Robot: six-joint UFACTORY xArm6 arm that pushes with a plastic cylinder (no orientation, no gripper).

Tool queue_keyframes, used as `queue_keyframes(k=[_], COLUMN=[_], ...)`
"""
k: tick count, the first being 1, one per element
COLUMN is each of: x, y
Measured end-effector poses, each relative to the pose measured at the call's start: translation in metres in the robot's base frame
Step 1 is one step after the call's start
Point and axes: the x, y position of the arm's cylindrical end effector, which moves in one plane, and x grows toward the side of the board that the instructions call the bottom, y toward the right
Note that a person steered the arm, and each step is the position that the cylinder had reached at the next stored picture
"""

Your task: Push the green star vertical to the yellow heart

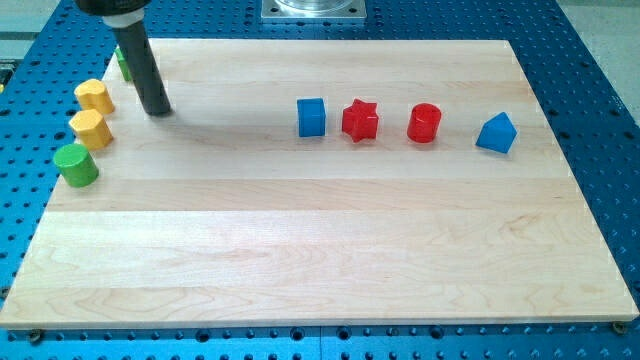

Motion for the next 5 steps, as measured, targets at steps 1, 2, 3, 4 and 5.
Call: queue_keyframes(k=[1, 2, 3, 4, 5], x=[-0.048, -0.054, -0.056, -0.071, -0.072], y=[0.0, -0.01, 0.024, 0.006, -0.032])
